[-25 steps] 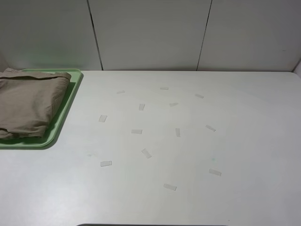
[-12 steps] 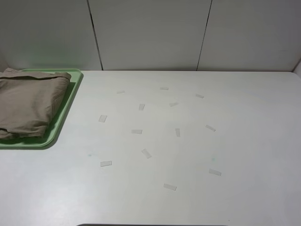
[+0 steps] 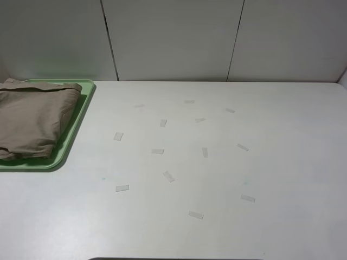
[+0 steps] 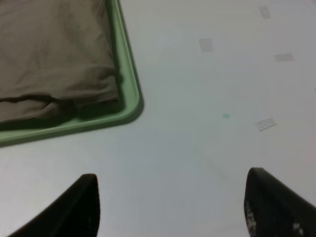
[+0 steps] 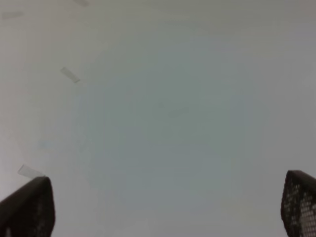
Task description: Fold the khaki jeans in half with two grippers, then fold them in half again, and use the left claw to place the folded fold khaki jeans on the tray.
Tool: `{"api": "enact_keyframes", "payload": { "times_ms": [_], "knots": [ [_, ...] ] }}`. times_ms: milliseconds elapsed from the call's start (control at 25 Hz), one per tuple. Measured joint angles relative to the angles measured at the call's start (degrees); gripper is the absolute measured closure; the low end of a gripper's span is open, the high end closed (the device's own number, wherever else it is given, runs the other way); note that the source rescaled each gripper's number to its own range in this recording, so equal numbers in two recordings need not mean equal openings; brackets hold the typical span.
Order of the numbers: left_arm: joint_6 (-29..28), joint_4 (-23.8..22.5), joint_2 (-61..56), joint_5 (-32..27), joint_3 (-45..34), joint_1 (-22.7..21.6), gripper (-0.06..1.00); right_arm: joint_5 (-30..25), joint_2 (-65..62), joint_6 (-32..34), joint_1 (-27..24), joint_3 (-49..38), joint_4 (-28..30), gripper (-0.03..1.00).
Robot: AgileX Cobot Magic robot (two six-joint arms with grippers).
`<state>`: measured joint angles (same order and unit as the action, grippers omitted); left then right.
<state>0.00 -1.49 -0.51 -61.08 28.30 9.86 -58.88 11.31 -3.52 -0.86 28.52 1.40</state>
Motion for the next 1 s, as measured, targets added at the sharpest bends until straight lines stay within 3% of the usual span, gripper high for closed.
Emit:
{"api": "enact_keyframes", "payload": {
  "times_ms": [1000],
  "knots": [
    [0.0,0.0,0.0,0.0,0.0,0.0,0.23,0.0,0.0,0.0,0.0,0.0,0.0,-0.03]
  ]
}}
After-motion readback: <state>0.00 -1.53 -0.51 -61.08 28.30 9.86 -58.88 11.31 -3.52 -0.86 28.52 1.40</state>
